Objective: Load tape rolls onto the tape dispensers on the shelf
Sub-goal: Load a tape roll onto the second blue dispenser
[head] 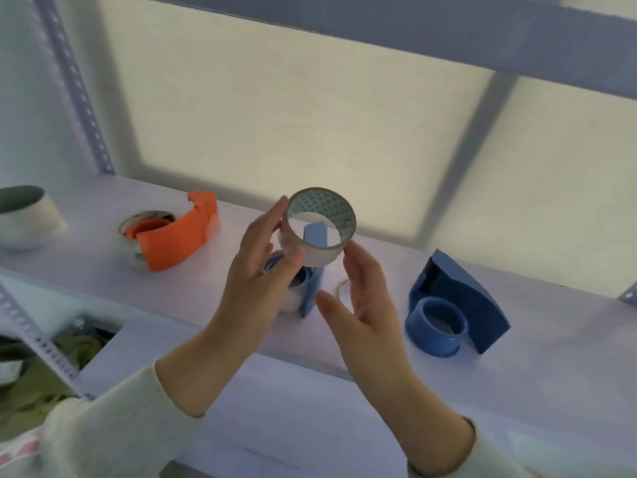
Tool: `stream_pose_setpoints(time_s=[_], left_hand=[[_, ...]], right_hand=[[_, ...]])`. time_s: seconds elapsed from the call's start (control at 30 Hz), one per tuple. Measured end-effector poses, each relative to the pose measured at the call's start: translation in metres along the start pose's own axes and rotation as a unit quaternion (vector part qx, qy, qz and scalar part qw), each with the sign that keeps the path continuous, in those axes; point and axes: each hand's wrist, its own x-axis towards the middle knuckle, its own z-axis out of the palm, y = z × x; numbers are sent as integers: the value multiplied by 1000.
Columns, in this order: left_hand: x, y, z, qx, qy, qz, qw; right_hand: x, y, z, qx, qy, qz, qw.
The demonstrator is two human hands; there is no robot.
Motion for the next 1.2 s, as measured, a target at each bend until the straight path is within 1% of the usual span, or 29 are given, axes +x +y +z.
stream_pose_setpoints(time_s=[0.07, 0.17, 0.2, 0.3, 0.37, 0.53, 0.63, 0.77, 0.9, 0.97, 1.1, 1.2], left_hand=[[5, 1, -43, -16, 20, 18, 999], [22, 3, -116, -71, 69, 11, 995], [29, 4, -141, -73, 78, 19, 994], [44, 6, -213, -19, 81, 22, 996], [54, 4, -257, 1, 99, 14, 995], [68, -3, -336, 68, 142, 4, 988], [72, -8, -359, 82, 148, 2, 986], [76, -21, -384, 76, 131, -31, 988], [80, -34, -399, 73, 108, -69, 989], [82, -42, -404, 74, 112, -78, 988], [79, -52, -405, 62, 132, -77, 986], [74, -54, -402, 62, 133, -73, 986]], right_hand=[[11, -3, 45, 3, -32, -23, 999], [30, -10, 120, 29, -63, -35, 997], [36, -14, 145, 37, -72, -42, 996], [54, -20, 218, 41, -90, -44, 994], [66, -24, 261, 39, -103, -39, 993], [94, -24, 338, 25, -183, 4, 983], [109, -22, 370, 13, -209, 17, 978], [119, -16, 397, 15, -232, 43, 972], [124, -9, 411, 17, -226, 72, 971], [123, -6, 415, 16, -224, 81, 971], [119, 3, 418, 13, -218, 76, 973], [117, 8, 420, 21, -208, 68, 975]])
